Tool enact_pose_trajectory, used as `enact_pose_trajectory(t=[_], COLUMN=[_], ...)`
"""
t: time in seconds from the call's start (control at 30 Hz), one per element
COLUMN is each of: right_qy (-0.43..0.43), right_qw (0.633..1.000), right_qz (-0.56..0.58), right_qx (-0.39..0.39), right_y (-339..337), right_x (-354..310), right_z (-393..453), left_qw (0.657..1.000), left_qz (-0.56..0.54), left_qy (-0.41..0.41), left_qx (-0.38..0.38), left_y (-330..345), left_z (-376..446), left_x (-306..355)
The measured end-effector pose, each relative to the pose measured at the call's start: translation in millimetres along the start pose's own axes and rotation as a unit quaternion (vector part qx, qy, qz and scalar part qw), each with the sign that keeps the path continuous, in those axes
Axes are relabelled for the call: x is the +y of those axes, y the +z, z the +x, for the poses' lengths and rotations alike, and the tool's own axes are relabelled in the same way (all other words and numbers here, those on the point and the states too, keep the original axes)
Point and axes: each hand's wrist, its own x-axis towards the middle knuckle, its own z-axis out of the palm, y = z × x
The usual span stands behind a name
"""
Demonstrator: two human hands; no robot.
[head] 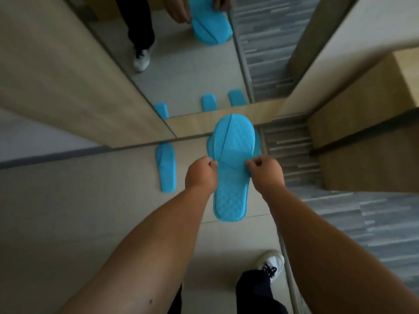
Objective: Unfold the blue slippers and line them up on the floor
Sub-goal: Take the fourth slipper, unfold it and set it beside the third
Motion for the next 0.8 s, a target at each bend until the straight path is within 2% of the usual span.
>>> enact_pose_trajectory(t=[0.37, 0.57, 0.8], right_qy=[-0.031, -0.046, -0.052], right_qw=[0.996, 0.991, 0.983], right_qz=[-0.045, -0.069, -0.113], right_qx=[-0.072, -0.102, -0.132], right_y=[248.1, 313.4, 364.5], right_x=[-121.8, -149.9, -157.0], right_z=[-69.3, -73.8, -46.8], left_qw=[0.994, 0.987, 0.981], left_qz=[-0.03, -0.045, -0.056], left_qy=[-0.079, -0.108, -0.134], left_qx=[0.076, 0.111, 0.127], left_y=[-166.4, -197.3, -196.2], left_z=[30.7, 52.1, 91.0], left_x=[-221.5, -278.2, -317.2])
